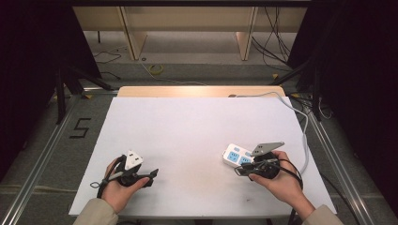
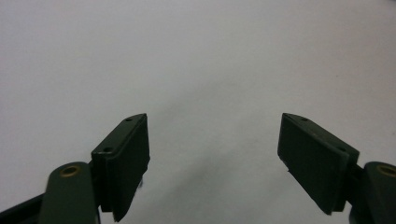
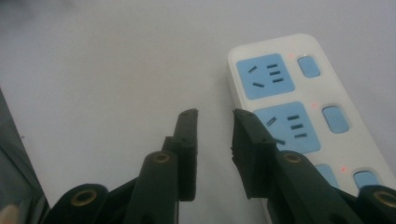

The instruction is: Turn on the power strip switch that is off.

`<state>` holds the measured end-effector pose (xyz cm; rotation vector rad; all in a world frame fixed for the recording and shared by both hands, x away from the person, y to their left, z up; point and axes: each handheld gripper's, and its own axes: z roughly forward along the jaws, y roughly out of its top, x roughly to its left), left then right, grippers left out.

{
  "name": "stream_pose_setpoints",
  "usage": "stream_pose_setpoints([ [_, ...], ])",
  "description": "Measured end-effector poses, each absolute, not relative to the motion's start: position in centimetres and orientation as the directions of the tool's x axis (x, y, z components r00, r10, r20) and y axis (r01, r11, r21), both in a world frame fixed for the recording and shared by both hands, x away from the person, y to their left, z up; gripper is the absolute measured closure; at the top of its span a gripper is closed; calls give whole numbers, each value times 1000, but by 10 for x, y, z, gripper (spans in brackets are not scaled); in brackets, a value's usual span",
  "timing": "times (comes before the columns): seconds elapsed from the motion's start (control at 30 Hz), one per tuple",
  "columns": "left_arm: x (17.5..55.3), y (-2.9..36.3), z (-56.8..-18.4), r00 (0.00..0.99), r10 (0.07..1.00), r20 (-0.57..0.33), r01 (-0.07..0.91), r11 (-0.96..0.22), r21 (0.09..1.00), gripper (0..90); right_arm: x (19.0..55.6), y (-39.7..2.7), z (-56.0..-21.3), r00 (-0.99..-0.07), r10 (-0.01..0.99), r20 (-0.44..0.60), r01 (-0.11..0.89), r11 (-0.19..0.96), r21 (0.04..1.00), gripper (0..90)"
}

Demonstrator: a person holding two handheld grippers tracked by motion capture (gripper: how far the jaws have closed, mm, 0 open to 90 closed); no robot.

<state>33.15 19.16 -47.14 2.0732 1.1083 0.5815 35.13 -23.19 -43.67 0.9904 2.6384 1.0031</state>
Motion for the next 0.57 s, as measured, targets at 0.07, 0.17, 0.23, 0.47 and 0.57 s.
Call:
stream_pose_setpoints([
  [0.07,331,192,-472,531,846,57,530,-383,757,249,346,-234,-439,-771,630,87,528,558,640,704],
  [0.17,331,191,-472,530,847,53,530,-379,758,248,341,-236,-442,-768,634,93,534,554,639,691],
  [0.23,331,192,-472,527,848,54,532,-379,757,247,339,-238,-444,-770,631,96,532,552,642,682],
  [0.47,332,192,-474,520,853,41,543,-368,755,241,340,-238,-446,-772,628,93,524,549,651,642],
  [0.57,334,193,-475,516,856,40,545,-365,755,233,341,-239,-446,-772,628,96,523,543,657,626],
])
